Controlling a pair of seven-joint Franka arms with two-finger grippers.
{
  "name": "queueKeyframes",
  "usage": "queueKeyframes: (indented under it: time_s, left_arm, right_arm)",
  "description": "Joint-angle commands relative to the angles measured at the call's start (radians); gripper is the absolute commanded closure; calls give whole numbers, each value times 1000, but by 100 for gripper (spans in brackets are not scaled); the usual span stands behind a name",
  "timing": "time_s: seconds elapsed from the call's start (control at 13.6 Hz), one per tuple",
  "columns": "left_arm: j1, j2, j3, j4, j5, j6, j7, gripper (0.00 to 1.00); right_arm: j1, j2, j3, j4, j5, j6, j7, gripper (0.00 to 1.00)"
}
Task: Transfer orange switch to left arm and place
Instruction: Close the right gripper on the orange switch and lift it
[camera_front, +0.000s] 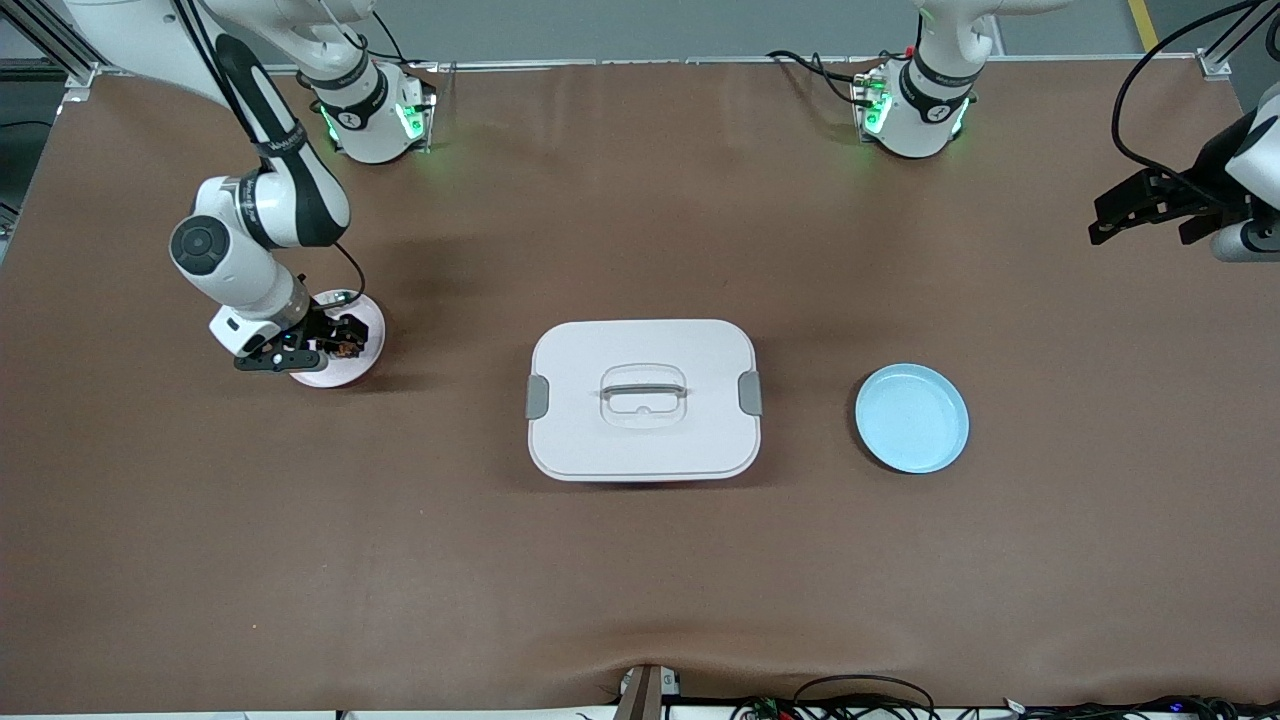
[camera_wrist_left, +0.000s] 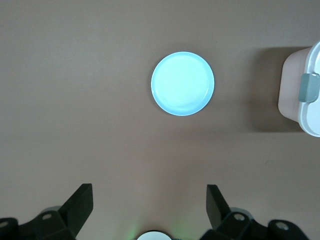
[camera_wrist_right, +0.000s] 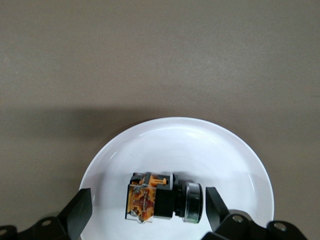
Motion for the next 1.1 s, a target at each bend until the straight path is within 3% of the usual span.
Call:
queueKeyframes:
  time_s: [0.0,1.03]
  left_arm:
    - [0,12,-1,29,23,-16,9,0]
    - [2,12,-1,30,23,-16,10,0]
  right_arm:
    - [-15,22,-5,0,-41,34,13,0]
    - [-55,65,-3,-20,-51,66,19,0]
